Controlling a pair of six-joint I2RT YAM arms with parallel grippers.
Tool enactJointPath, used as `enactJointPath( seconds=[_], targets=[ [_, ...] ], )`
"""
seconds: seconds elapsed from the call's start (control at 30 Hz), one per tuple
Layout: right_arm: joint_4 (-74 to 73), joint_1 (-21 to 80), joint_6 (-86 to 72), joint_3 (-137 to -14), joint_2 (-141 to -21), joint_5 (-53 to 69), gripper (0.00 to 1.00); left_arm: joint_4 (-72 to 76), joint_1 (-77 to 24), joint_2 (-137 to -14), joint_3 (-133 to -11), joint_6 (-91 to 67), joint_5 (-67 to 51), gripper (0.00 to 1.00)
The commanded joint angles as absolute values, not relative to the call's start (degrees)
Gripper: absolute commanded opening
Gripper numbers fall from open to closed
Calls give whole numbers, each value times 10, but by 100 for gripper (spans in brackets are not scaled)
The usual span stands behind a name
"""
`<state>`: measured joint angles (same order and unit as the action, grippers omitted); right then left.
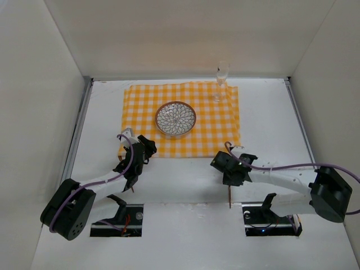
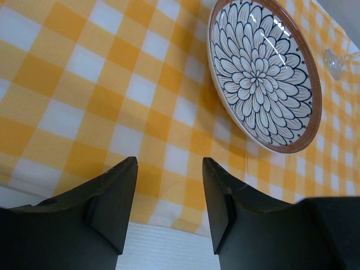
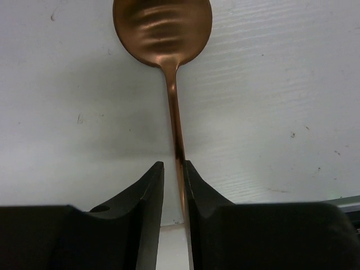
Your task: Set the dinner table for one person
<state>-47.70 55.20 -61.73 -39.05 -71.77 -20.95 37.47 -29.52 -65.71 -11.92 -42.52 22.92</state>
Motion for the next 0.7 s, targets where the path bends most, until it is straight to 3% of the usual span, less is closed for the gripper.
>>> enactJointPath(
  seconds=[0.0,0.33,0.67],
  targets=[
    [-503,553,-619,-417,-728,-232,26,397,-295,-647,-128,-429,233,47],
    [-504,552,-586,-435,-783,-218,27,398,-292,-644,-126,-430,230,48],
    [-490,553,-571,-450,-797,-216,12,398,-290,-644,-125,-432,229,48]
  ],
)
